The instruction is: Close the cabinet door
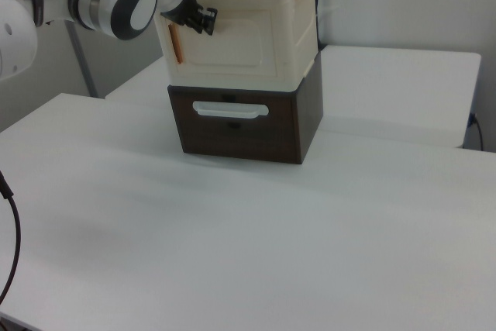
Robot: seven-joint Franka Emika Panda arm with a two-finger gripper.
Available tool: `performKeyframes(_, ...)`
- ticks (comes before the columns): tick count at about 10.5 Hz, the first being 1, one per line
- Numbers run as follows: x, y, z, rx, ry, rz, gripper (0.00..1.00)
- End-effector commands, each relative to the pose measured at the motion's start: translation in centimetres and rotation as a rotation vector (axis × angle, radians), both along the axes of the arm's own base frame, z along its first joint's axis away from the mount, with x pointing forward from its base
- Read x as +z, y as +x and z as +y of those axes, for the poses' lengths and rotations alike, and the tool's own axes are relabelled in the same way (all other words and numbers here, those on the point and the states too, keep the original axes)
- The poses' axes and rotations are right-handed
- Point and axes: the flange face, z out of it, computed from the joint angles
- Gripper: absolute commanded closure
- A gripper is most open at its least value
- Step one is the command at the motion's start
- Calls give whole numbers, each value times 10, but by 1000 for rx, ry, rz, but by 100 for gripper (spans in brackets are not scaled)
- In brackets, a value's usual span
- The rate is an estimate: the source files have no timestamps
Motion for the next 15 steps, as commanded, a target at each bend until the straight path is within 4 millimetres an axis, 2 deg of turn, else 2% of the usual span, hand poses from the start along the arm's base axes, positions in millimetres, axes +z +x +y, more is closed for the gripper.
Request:
performKeyframes(1, -5, -2, -4, 2, -16, -32, 64)
performKeyframes(3, -16, -11, -10, 9, -8, 53, 57)
performKeyframes(4, -22, -16, -11, 24, -4, 132, 56)
performKeyframes(5, -27, -23, -14, 38, -13, 221, 50)
performKeyframes(6, -34, -31, -15, 55, -43, 313, 49)
performKeyframes(8, -35, -56, -19, 79, -120, 502, 49)
performKeyframes(9, -37, -68, -22, 82, -168, 603, 45)
performKeyframes(10, -37, -81, -25, 83, -208, 690, 40)
performKeyframes(13, -17, -118, -38, 74, -223, 824, 7)
performKeyframes(14, -8, -127, -44, 64, -213, 833, 0)
performKeyframes(15, -2, -134, -46, 62, -207, 845, 0)
